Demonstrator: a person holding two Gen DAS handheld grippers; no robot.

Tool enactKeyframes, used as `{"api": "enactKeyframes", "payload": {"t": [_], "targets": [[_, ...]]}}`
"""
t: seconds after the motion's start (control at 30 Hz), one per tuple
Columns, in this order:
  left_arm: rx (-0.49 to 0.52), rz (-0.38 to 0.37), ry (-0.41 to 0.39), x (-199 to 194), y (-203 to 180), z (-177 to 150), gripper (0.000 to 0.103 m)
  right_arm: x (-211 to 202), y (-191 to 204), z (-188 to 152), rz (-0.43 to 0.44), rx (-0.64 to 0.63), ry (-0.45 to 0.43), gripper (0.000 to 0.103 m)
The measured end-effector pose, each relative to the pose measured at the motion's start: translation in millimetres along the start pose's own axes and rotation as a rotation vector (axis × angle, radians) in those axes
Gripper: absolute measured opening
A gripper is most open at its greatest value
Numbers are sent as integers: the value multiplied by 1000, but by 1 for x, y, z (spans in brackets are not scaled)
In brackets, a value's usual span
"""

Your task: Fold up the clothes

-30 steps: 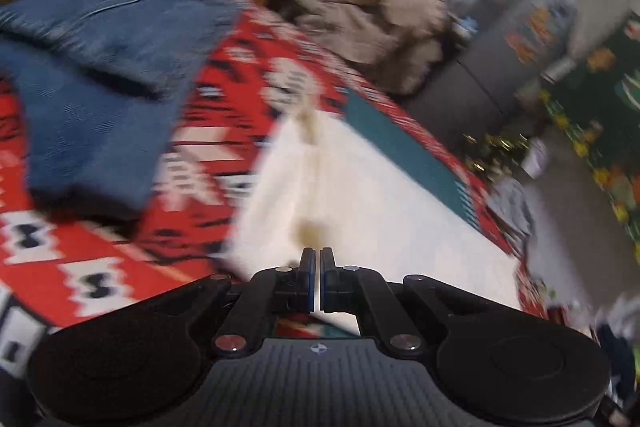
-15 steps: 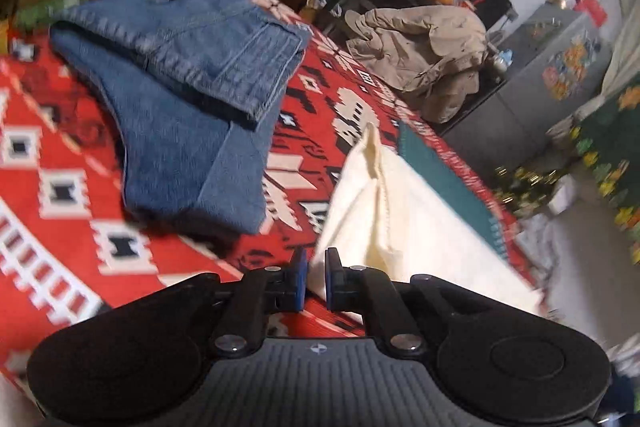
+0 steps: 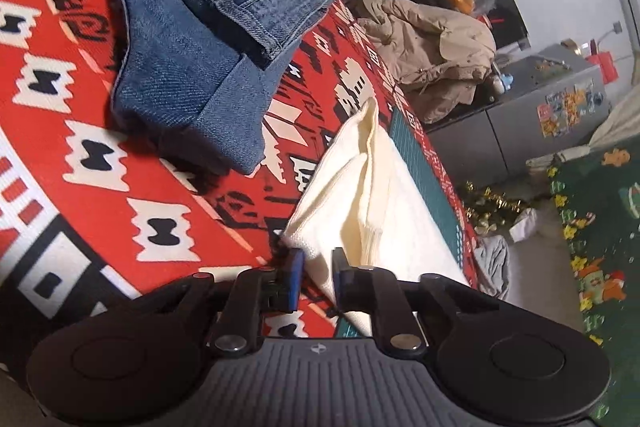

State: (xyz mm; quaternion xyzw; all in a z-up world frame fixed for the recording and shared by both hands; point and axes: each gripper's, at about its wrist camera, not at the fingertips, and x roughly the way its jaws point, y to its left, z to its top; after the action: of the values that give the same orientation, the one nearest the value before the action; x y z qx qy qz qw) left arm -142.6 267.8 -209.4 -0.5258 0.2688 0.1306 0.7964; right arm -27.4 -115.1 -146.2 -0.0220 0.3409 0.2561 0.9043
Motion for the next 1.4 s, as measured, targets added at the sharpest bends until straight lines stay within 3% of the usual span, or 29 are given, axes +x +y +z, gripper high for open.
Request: {"api": "enactKeyframes", "payload": {"t": [0.27, 0.47, 0.73, 0.87, 0.97, 1.07, 1.13, 1.33, 1.4], "targets": [[-64, -21, -57, 0, 2, -3, 17, 0, -2, -1, 3, 10, 2, 11], [93, 77, -158, -7, -18, -6, 17, 1, -1, -1, 7, 12, 2, 11], [-69, -13, -72, -2, 4, -7, 20, 0, -2, -1, 6, 15, 1, 12], [-77, -16, -79, -3, 6, -8, 20, 0, -4, -1, 4, 22, 2, 12], [-35, 3, -92, 2, -1, -5, 20, 1, -5, -1, 5, 24, 6, 12], [3, 62, -102, 3, -10, -5, 8, 1, -2, -1, 5, 13, 2, 12], [31, 89, -125, -1, -14, -8, 8, 0, -2, 0, 4, 8, -2, 12], [209, 193, -187, -5, -44, -19, 7, -2, -6, 0, -1, 20, -3, 13], [310, 192, -218, -9, -65, -26, 7, -2, -7, 0, -2, 25, -2, 13]]}}
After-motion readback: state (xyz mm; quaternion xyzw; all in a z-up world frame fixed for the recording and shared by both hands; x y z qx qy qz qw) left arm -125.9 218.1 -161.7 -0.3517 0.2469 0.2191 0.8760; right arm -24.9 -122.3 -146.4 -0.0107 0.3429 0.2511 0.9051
